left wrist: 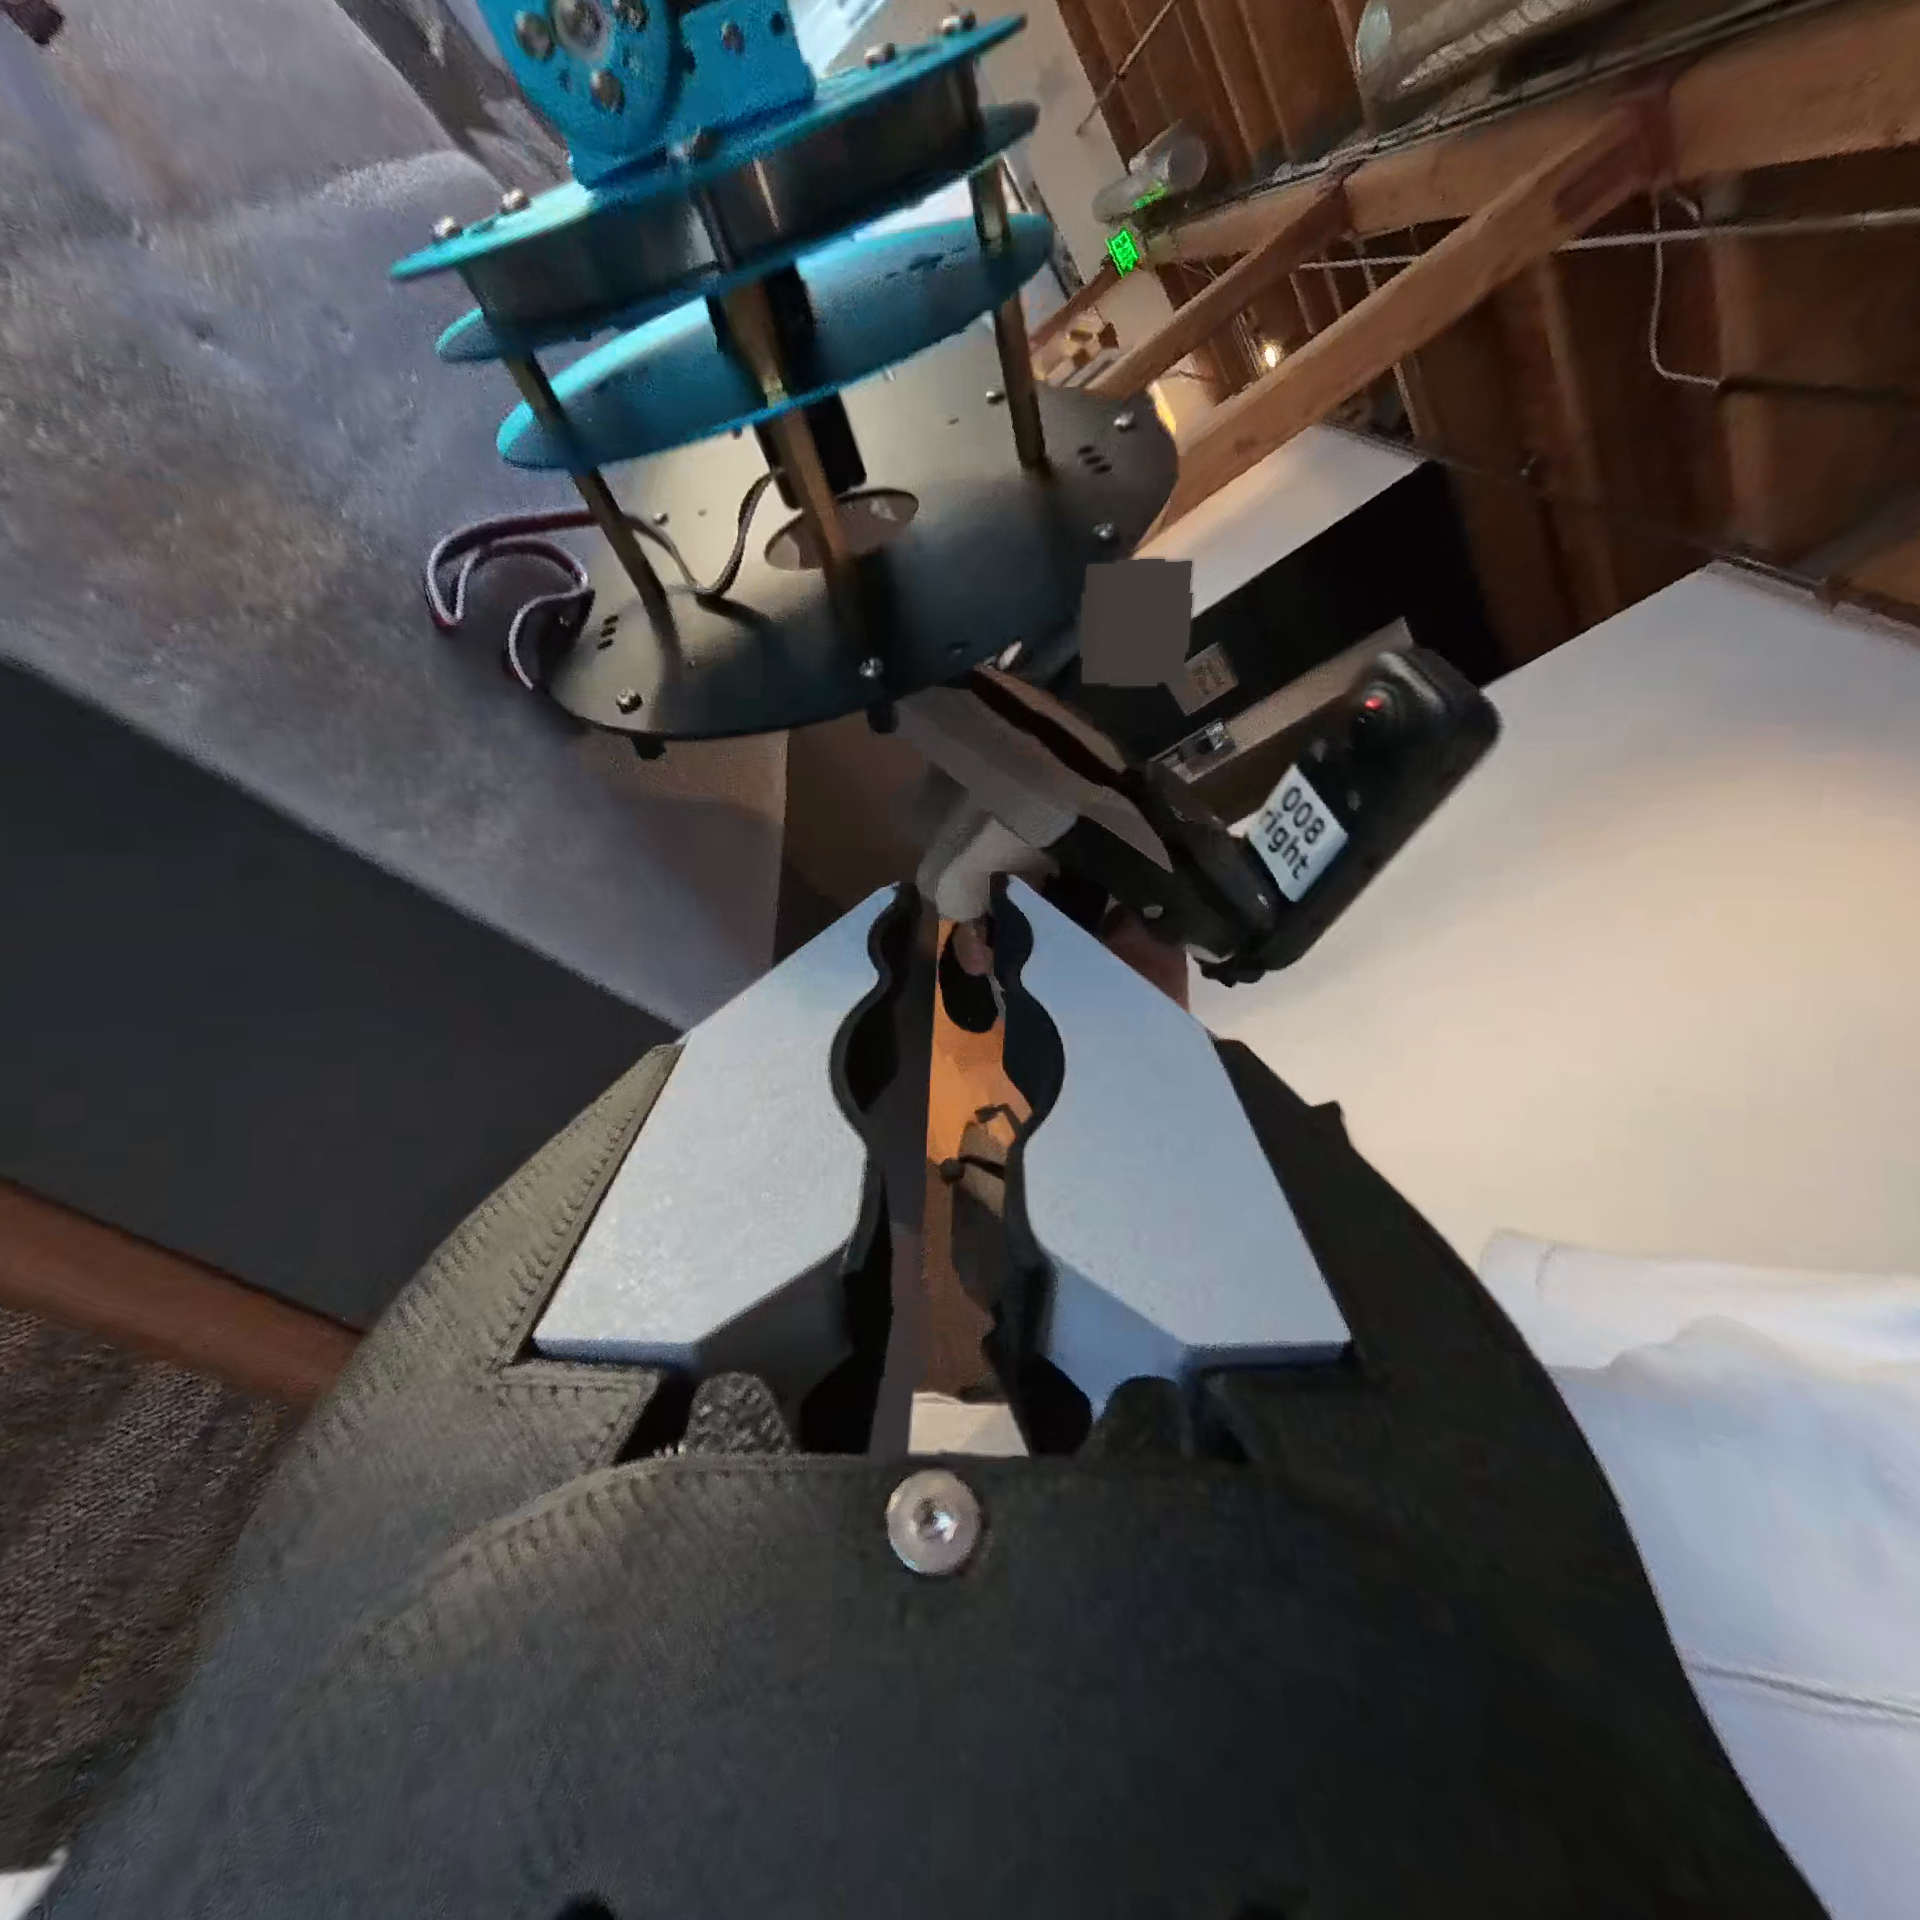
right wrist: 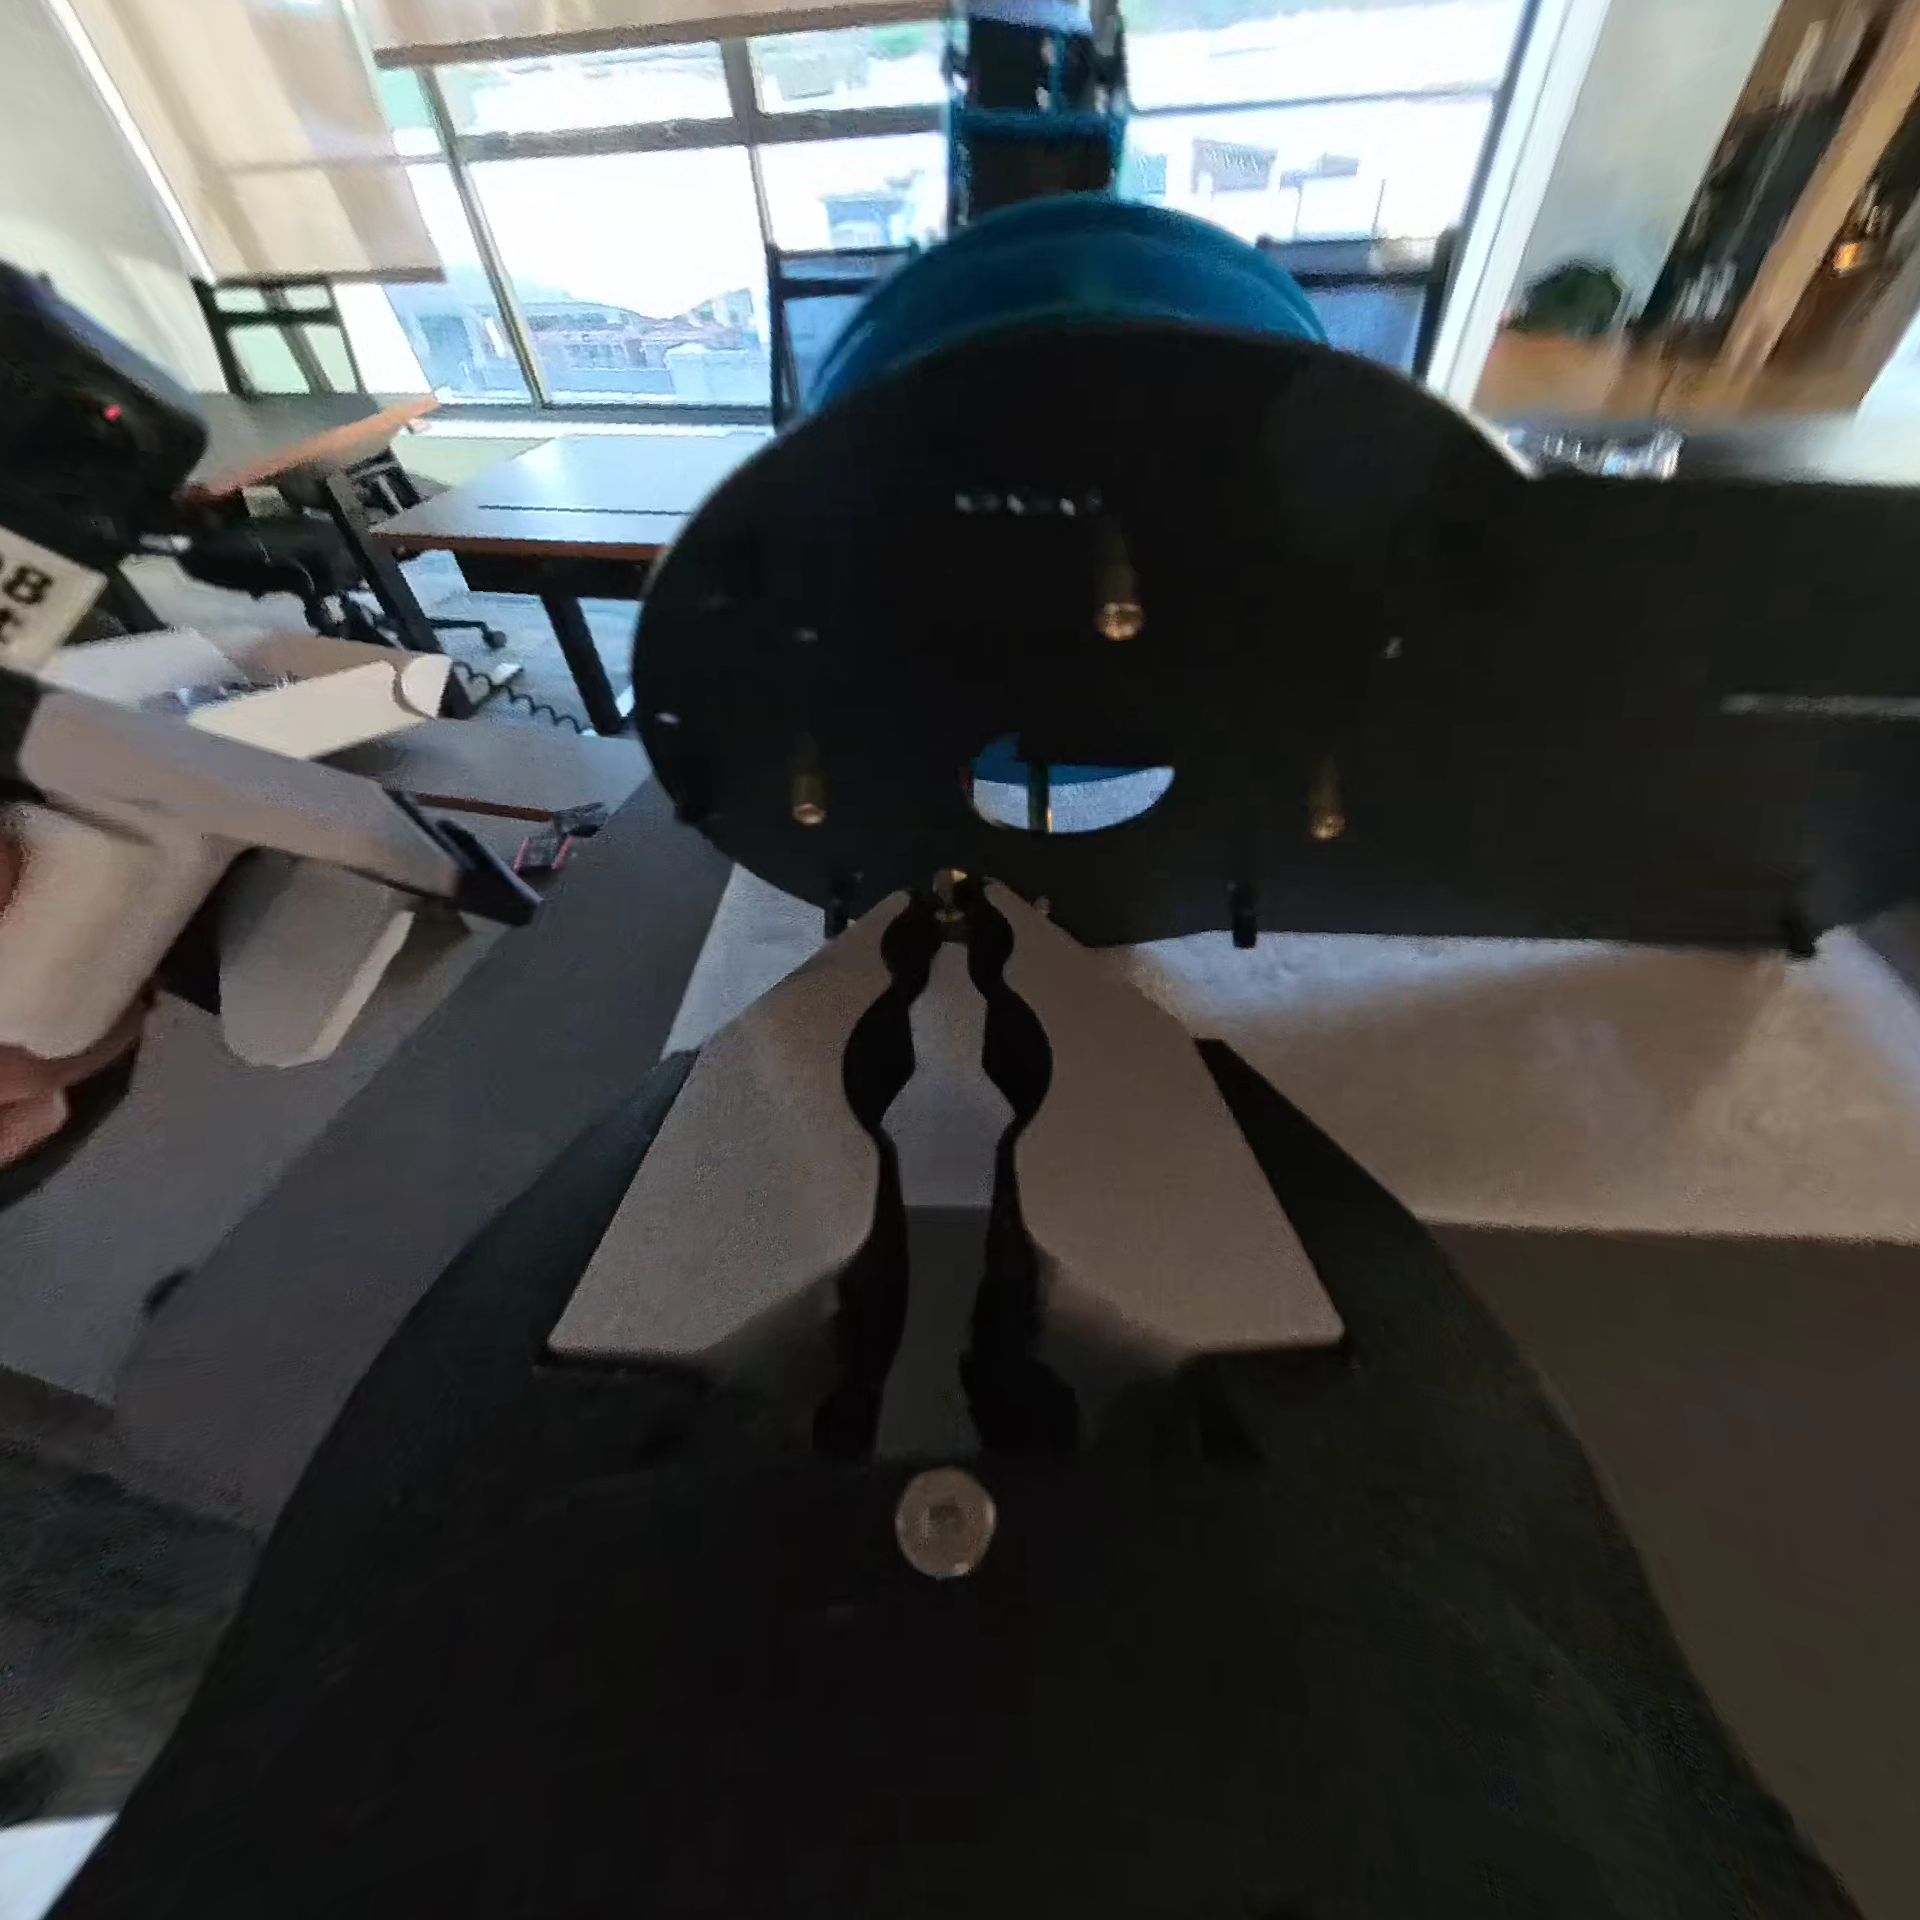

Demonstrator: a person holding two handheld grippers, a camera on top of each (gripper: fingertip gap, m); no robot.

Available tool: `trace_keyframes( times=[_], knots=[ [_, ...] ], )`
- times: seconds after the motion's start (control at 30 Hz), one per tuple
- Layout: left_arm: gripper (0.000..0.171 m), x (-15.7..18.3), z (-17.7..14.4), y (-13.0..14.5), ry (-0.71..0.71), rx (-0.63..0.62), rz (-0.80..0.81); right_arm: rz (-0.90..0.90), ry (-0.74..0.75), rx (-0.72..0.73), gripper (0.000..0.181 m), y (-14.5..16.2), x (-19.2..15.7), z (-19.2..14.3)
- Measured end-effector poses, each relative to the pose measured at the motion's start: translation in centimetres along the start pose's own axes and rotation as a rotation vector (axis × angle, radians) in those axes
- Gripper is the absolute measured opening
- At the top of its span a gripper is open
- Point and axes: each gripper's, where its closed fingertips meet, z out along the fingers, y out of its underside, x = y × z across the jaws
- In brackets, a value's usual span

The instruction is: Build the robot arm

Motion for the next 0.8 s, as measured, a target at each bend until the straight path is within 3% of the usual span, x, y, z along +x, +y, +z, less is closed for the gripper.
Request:
trace_keyframes(
  times=[0.23, 0.4, 0.53, 0.63, 0.73, 0.8],
  knots=[
    [0.017, 0.1, 1.7, 0.4, -0.055, 0.12, -0.028, -0.19, -0.07, 0.127, 0.004, -0.9, -1.6, -2.5],
    [0.015, 0.4, 3.4, 0.4, -0.093, 0.173, -0.017, -0.308, -0.083, 0.112, 0.005, 0.1, -1.7, -3.6],
    [0.013, 0.0, 2.0, 0.2, -0.269, 0.234, 0.156, -0.294, -0.119, 0.101, 0.005, 0.2, -0.6, -4.3],
    [0.013, -1.0, 1.2, 1.0, -0.436, 0.205, 0.336, -0.271, -0.134, 0.081, 0.005, 0.7, 0.6, -4.7],
    [0.013, -0.2, 3.6, 2.5, -0.504, 0.06, 0.534, -0.256, -0.166, 0.068, 0.005, 1.1, 1.6, -5.7],
    [0.015, -1.0, 4.7, 2.9, -0.655, -0.089, 0.759, -0.233, -0.188, 0.069, 0.005, 1.1, 2.2, -6.3]
  ],
)
